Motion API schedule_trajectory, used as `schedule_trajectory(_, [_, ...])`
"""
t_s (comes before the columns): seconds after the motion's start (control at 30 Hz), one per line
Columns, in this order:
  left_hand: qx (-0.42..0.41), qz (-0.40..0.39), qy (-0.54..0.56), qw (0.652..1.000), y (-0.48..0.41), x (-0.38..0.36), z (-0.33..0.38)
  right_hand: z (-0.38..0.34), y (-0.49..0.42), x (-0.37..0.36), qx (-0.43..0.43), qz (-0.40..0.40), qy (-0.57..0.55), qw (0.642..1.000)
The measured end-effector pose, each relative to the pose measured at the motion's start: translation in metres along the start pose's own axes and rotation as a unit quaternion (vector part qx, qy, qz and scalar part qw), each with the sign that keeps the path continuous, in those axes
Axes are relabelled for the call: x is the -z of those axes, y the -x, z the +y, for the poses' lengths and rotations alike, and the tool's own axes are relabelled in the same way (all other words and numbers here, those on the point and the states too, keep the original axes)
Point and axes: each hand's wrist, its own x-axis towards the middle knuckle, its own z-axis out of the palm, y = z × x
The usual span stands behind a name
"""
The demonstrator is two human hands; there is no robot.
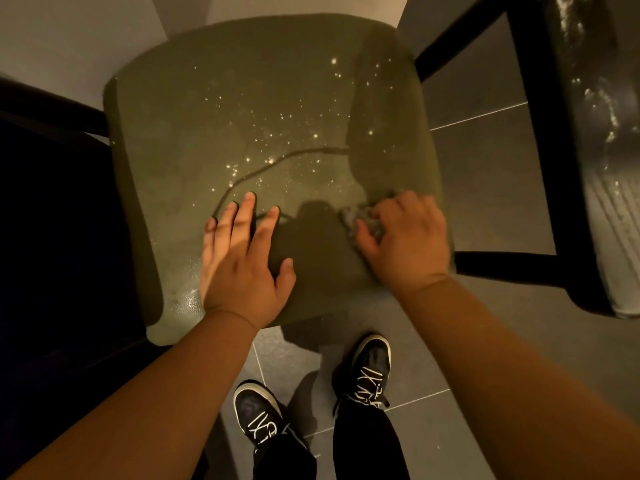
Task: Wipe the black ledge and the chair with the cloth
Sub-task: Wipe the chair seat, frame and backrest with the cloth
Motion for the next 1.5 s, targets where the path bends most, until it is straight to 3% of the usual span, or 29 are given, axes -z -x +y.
schedule_trajectory(0.17, [-0.001,-0.001,-0.004,1.000,-0.001,-0.001,-0.001,-0.001,-0.014,0.015,-0.122,0.060,-0.038,0.990])
schedule_trajectory(0.3, [-0.002,-0.006,-0.013,1.000,0.000,0.000,-0.002,-0.043,-0.010,0.003,0.034,0.011,-0.040,0.999])
schedule_trajectory(0.37, [-0.004,-0.009,-0.012,1.000,0.000,0.000,-0.001,-0.035,-0.008,-0.002,0.074,-0.006,-0.006,0.997])
schedule_trajectory(0.47, [-0.011,-0.004,-0.010,1.000,0.000,-0.002,0.000,0.012,-0.013,0.000,-0.018,0.011,0.055,0.998])
schedule_trajectory(0.6, [-0.011,0.012,0.000,1.000,0.000,-0.002,-0.001,0.021,-0.019,0.014,-0.114,0.048,0.001,0.992])
schedule_trajectory(0.67, [-0.009,0.007,0.002,1.000,0.000,-0.002,-0.001,-0.020,-0.022,0.015,-0.065,0.043,-0.034,0.996])
schedule_trajectory(0.73, [-0.007,0.001,0.001,1.000,-0.001,-0.002,-0.002,-0.058,-0.018,0.007,0.038,-0.010,-0.057,0.998])
schedule_trajectory(0.83, [-0.006,-0.003,-0.001,1.000,0.000,-0.002,-0.004,-0.054,-0.023,-0.005,0.118,-0.037,-0.027,0.992])
schedule_trajectory(0.9, [-0.008,0.003,-0.002,1.000,0.001,-0.003,-0.003,-0.023,-0.033,-0.004,0.062,-0.011,0.015,0.998])
schedule_trajectory(1.0, [-0.011,0.001,-0.008,1.000,0.000,-0.003,-0.003,0.003,-0.046,0.011,-0.090,0.018,0.021,0.996])
schedule_trajectory(1.07, [-0.012,0.004,-0.007,1.000,0.000,-0.002,-0.003,-0.013,-0.044,0.013,-0.110,0.027,-0.004,0.994])
schedule_trajectory(1.2, [-0.014,0.009,-0.003,1.000,0.000,-0.003,-0.004,-0.071,-0.028,0.004,0.053,-0.027,-0.032,0.998])
schedule_trajectory(1.3, [-0.014,0.007,-0.004,1.000,0.001,-0.004,-0.005,-0.061,-0.034,-0.004,0.125,-0.078,-0.003,0.989])
schedule_trajectory(1.37, [-0.016,0.005,-0.007,1.000,0.001,-0.004,-0.004,-0.032,-0.046,0.001,0.067,-0.045,0.039,0.996])
schedule_trajectory(1.47, [-0.014,0.000,-0.014,1.000,0.002,-0.003,-0.004,0.005,-0.063,0.019,-0.120,0.001,0.059,0.991])
schedule_trajectory(1.5, [-0.012,0.001,-0.015,1.000,0.001,-0.003,-0.004,0.005,-0.063,0.019,-0.141,0.010,0.044,0.989])
